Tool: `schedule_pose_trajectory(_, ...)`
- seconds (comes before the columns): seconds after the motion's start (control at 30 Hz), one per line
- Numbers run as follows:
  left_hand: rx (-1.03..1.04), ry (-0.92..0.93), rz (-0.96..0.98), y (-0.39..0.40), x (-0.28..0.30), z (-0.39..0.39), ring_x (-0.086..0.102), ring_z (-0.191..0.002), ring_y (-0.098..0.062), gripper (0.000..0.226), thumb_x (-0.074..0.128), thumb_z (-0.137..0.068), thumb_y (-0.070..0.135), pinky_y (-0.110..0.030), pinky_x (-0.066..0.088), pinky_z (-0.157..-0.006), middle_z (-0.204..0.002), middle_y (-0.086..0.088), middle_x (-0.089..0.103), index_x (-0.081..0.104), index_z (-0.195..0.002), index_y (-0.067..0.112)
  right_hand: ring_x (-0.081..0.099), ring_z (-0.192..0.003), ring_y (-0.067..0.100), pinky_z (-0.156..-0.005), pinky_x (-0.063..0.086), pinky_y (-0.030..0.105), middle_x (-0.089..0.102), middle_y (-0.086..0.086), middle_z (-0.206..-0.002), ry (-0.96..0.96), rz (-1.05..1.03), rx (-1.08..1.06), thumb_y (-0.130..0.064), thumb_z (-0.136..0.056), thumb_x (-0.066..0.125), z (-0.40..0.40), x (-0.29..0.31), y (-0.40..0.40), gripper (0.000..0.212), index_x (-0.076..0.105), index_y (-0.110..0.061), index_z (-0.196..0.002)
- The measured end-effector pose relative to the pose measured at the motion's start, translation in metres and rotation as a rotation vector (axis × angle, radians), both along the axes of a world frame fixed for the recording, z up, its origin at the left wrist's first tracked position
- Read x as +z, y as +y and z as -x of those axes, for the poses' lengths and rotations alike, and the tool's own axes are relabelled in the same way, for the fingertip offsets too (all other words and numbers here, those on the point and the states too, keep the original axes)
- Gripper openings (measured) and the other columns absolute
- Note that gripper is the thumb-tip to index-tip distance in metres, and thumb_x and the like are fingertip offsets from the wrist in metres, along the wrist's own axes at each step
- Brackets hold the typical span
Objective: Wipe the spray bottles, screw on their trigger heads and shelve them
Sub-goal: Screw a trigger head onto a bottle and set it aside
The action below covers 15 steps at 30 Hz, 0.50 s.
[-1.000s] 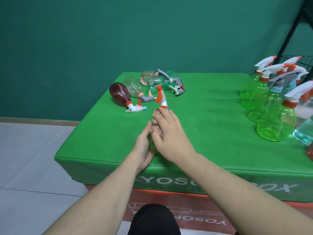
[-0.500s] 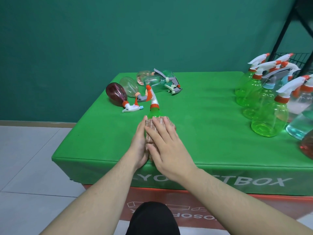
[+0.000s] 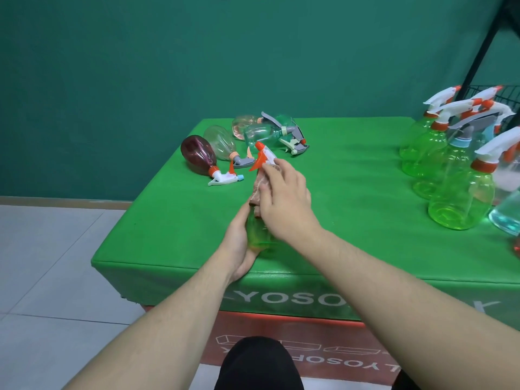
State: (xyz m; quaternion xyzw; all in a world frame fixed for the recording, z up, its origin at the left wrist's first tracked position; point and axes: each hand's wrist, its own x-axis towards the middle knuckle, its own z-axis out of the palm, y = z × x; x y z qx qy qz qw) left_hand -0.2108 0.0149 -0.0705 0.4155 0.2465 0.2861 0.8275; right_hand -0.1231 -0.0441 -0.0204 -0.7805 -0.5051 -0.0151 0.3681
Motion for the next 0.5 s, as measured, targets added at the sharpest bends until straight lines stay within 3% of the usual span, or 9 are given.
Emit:
schedule_pose_trajectory(0.1, 0.012, 0.011, 0.024, 0.002, -0.002, -0.001, 0.069, -0.1, -0.026, 0.038, 0.041, -0.109, 0.035, -0.041, 0.053, -0.091, -0.116, -0.014, 0.073, 0.075, -0.116, 0.018, 0.032, -0.138, 0.025, -0.117, 0.028, 0.042, 0.035, 0.0, -0.155, 0.072, 0.038, 0.017, -0.027, -0.106, 0.039, -0.003, 0.001, 0.009, 0.041, 0.052, -0.02, -0.144)
schedule_pose_trajectory(0.23, 0.012, 0.039, 0.022, 0.001, -0.001, -0.002, 0.068, -0.106, -0.025, 0.038, 0.042, -0.11, 0.039, -0.042, 0.053, -0.094, -0.127, -0.014, 0.071, 0.072, -0.122, 0.019, 0.03, -0.143, 0.025, -0.118, 0.021, 0.03, 0.029, 0.0, -0.162, 0.126, 0.07, 0.048, -0.025, -0.106, 0.037, -0.003, -0.002, 0.009, 0.043, 0.05, -0.018, -0.147)
schedule_pose_trajectory(0.37, 0.041, 0.074, 0.018, -0.001, 0.001, -0.003, 0.073, -0.094, -0.021, 0.041, 0.043, -0.108, 0.047, -0.039, 0.058, -0.085, -0.112, -0.01, 0.078, 0.073, -0.116, 0.021, 0.029, -0.147, 0.026, -0.119, 0.022, 0.032, 0.025, 0.004, -0.165, 0.091, 0.072, 0.096, -0.026, -0.106, 0.035, -0.001, -0.006, 0.003, 0.046, 0.047, -0.016, -0.149)
schedule_pose_trajectory(0.5, 0.06, 0.084, -0.006, -0.004, 0.001, -0.001, 0.076, -0.093, -0.013, 0.042, 0.04, -0.108, 0.05, -0.04, 0.059, -0.087, -0.109, -0.002, 0.079, 0.073, -0.116, 0.025, 0.028, -0.145, 0.026, -0.124, 0.018, 0.036, 0.038, 0.015, -0.157, -0.077, -0.01, 0.149, -0.028, -0.101, 0.031, 0.008, -0.019, -0.011, 0.053, 0.051, -0.007, -0.145)
